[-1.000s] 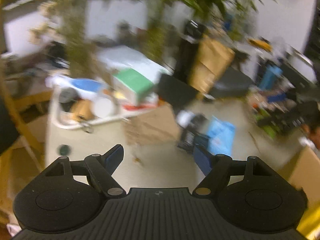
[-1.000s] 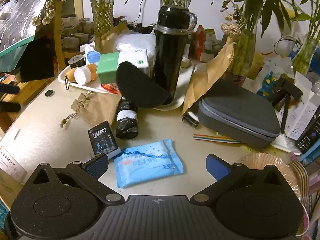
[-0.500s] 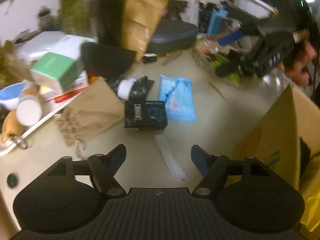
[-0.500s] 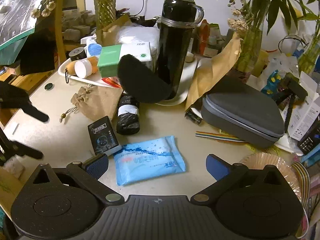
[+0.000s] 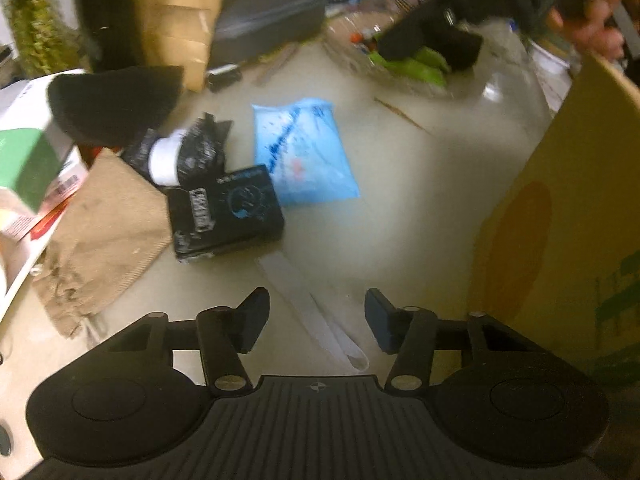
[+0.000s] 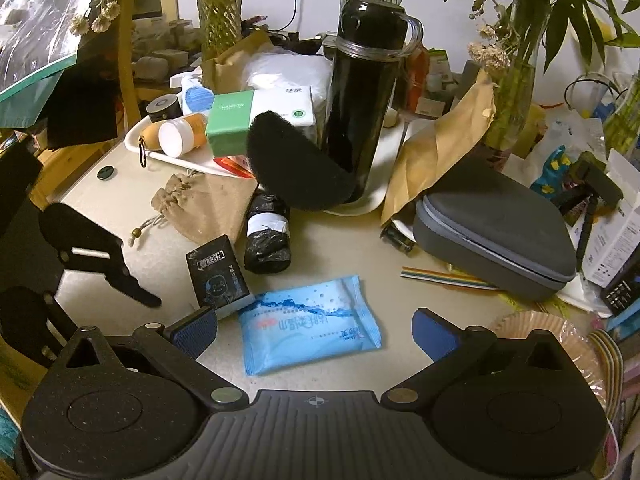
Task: Organize soft objects
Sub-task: 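Lower the left tool onto the white plastic strip and close it, then lift the white strip with the left tool while the right tool approaches the blue pack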
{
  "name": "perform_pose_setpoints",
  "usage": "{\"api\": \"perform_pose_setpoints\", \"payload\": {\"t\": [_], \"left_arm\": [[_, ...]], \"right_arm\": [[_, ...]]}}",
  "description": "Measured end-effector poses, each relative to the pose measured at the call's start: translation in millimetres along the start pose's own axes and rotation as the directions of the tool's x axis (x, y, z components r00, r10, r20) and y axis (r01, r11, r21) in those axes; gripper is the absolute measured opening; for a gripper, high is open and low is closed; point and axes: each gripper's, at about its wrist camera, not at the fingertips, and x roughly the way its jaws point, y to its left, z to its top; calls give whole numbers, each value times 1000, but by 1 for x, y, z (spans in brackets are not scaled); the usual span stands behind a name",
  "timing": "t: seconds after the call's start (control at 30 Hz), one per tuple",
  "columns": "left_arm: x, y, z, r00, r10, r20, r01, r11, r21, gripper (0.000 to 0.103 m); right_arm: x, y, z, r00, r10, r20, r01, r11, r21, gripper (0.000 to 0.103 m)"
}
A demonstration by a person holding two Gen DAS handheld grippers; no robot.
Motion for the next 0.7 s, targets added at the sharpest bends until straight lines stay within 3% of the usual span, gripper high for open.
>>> {"api": "perform_pose_setpoints", "payload": {"t": [0.17,0.23,0.33,0.5,0.7], "left_arm": [[7,-9,-4,999,40,-13,-39,997,61,34],[6,-7,-6,999,53,-8,-52,997,51,15],[4,-1,-8,998,56,5,-56,998,14,4],[2,1,-7,994,108,-4,-108,994,4,3],[-22,12,-3,989,145,30,-142,987,-79,3]], "right_arm": [[0,2,0,1000,-3,4,3,1000,-10,103],[-1,2,1,1000,-1,9,1,1000,-14,103],[-1,2,0,1000,-4,5,4,1000,-8,103],[2,1,-1,1000,-7,-5,7,1000,-7,103],[6,-4,-3,1000,-1,-9,1,1000,-10,103]]}}
